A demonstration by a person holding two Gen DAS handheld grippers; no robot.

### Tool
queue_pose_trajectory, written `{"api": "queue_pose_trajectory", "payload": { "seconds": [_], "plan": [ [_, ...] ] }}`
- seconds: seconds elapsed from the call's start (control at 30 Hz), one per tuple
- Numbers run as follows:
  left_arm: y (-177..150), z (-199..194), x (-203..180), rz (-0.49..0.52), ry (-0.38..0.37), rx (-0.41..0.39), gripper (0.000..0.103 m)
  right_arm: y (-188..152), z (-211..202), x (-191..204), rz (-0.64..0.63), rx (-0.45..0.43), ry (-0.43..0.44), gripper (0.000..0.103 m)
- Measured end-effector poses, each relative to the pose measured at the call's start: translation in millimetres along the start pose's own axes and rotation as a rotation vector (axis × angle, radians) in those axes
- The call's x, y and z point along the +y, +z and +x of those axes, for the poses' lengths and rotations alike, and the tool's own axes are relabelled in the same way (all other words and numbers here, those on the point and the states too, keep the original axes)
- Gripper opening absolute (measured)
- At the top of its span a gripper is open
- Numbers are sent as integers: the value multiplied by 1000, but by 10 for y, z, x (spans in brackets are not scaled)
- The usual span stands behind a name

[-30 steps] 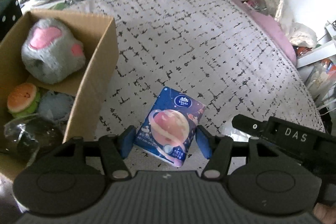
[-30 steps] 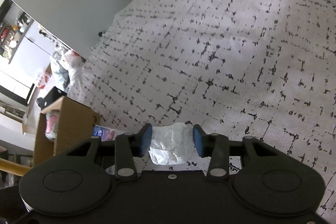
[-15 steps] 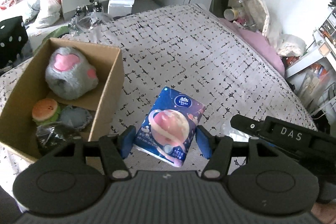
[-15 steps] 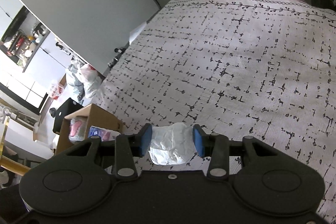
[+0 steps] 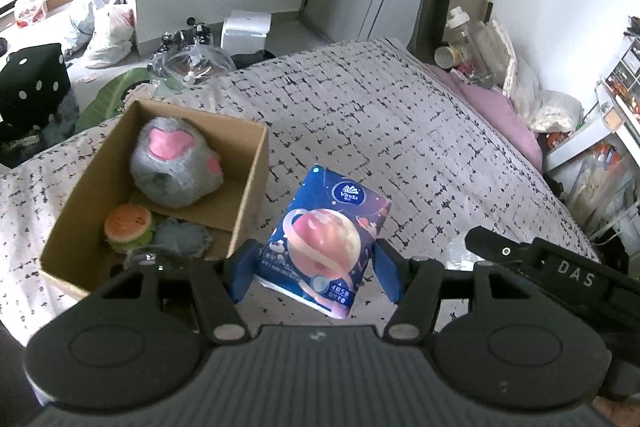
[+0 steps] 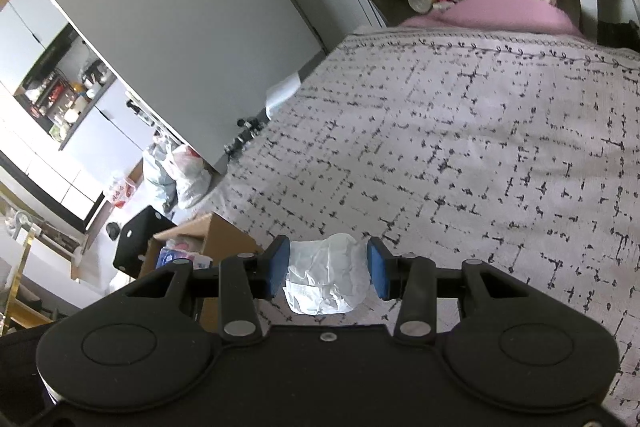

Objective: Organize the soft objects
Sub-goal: 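Carry both items over the box and release them inside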

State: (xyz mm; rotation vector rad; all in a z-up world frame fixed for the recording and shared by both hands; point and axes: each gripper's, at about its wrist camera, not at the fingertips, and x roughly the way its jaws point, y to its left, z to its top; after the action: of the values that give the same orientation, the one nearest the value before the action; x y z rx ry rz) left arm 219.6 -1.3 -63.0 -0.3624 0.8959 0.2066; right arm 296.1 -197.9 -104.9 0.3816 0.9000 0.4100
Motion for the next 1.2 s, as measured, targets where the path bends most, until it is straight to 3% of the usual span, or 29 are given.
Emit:
{"api": "queue_pose_trajectory", "payload": {
  "seconds": [0.57,1.2],
  "plan": [
    [167,-205,442,-60,19,-43,61,-119,-28,393,-83,-61,45,42],
    [244,137,1033,-147,39,14,61,-315,214,899,-153,-79,102,42]
  ]
}}
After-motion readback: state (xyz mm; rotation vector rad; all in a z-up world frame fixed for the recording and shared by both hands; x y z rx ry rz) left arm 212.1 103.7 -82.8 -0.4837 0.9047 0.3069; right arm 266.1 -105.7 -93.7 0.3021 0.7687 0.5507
